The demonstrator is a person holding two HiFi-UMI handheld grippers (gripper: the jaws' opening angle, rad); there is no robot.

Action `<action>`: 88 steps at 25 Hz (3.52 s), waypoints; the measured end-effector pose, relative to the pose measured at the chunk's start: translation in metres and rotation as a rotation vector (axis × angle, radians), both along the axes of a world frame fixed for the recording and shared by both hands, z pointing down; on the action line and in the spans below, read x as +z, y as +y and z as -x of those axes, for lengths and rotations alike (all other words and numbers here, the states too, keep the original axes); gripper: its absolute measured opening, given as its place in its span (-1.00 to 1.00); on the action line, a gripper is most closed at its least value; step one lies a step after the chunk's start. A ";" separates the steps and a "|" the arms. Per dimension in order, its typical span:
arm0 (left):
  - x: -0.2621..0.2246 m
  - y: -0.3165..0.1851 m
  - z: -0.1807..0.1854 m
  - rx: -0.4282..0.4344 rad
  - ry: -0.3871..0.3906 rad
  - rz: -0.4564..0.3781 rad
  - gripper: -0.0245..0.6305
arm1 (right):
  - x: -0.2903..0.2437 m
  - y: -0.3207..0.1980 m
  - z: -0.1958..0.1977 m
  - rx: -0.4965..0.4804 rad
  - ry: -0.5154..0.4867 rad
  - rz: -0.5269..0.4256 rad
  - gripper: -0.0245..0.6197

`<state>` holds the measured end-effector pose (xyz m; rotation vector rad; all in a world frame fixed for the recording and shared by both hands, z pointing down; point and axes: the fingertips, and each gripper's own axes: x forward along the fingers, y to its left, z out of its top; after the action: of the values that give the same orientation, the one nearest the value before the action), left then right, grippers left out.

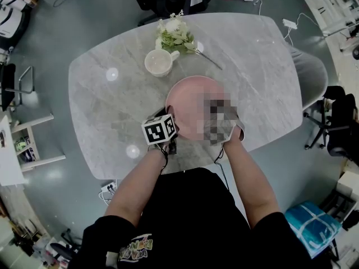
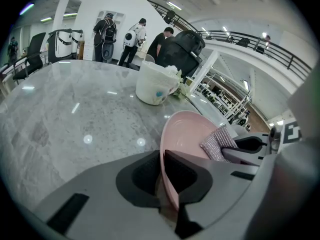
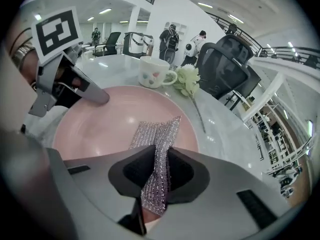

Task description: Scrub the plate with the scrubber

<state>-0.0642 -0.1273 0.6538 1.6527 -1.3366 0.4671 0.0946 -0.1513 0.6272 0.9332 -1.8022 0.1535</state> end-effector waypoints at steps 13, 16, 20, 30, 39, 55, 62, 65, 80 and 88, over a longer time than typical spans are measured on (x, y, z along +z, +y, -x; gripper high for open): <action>0.003 0.002 0.000 0.001 0.012 0.007 -0.79 | -0.008 -0.033 -0.039 0.016 0.128 -0.085 -0.69; 0.002 0.002 0.000 0.000 0.011 0.008 -0.79 | -0.013 -0.038 -0.043 0.037 0.118 -0.102 -0.68; 0.002 0.003 0.000 -0.004 0.015 0.009 -0.79 | -0.021 -0.044 -0.043 0.069 0.092 -0.145 -0.67; 0.002 0.002 0.001 -0.021 0.013 0.004 -0.80 | -0.046 -0.031 -0.020 0.169 -0.164 -0.147 -0.69; 0.000 0.002 0.000 -0.036 0.017 -0.002 -0.80 | -0.044 0.028 0.040 0.197 -0.443 0.063 -0.69; -0.001 0.002 0.001 -0.049 0.019 -0.003 -0.80 | -0.017 0.061 0.045 0.088 -0.315 0.106 -0.69; 0.000 0.000 0.001 -0.042 0.024 -0.008 -0.80 | -0.012 0.055 0.016 0.024 -0.172 0.049 -0.69; 0.000 0.001 0.001 -0.039 0.017 -0.002 -0.80 | -0.011 0.052 0.005 0.003 -0.120 0.031 -0.69; -0.001 0.002 0.001 -0.026 0.014 0.000 -0.80 | -0.012 0.012 -0.046 0.065 -0.032 -0.039 -0.68; 0.000 0.002 0.001 -0.020 0.007 0.002 -0.80 | -0.022 -0.012 -0.058 0.058 0.027 -0.108 -0.68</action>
<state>-0.0651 -0.1254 0.6538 1.6361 -1.3461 0.4510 0.1524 -0.1634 0.6053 1.0598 -1.7740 0.0799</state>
